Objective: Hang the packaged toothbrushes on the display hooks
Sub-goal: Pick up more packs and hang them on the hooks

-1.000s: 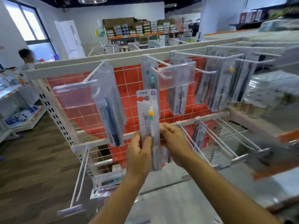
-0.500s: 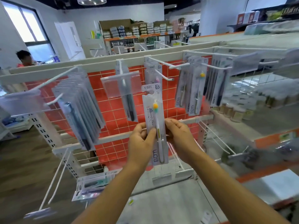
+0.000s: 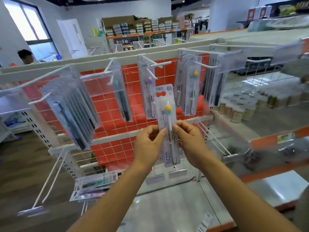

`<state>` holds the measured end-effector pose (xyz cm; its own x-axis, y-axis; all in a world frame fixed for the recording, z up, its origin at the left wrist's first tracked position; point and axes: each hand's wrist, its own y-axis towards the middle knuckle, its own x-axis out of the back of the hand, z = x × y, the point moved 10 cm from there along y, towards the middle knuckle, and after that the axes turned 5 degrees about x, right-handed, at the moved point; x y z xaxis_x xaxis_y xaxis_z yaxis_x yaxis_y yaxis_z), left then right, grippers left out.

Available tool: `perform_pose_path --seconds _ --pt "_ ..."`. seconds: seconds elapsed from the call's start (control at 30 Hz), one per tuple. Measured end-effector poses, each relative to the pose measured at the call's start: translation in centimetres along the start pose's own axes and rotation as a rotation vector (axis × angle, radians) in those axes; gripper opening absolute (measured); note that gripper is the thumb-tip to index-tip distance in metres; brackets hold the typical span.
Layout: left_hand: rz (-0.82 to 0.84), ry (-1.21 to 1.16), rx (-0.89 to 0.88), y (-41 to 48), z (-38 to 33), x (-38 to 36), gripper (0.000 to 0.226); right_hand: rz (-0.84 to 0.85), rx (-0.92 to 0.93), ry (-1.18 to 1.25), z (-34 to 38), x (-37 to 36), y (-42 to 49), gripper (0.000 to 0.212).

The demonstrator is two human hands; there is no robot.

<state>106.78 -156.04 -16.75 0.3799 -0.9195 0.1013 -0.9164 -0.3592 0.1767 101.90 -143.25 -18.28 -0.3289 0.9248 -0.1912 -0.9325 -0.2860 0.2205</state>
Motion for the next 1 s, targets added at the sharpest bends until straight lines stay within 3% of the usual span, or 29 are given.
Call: perform_pose_path --seconds 0.33,1.0 --pt "0.120 0.078 -0.083 -0.1 -0.2 -2.0 0.012 -0.101 0.022 0.030 -0.1 1.9 -1.1 0.018" --pt "0.018 -0.017 -0.131 3.3 -3.2 -11.2 0.013 -0.112 0.201 0.025 5.5 11.2 3.1 0.007"
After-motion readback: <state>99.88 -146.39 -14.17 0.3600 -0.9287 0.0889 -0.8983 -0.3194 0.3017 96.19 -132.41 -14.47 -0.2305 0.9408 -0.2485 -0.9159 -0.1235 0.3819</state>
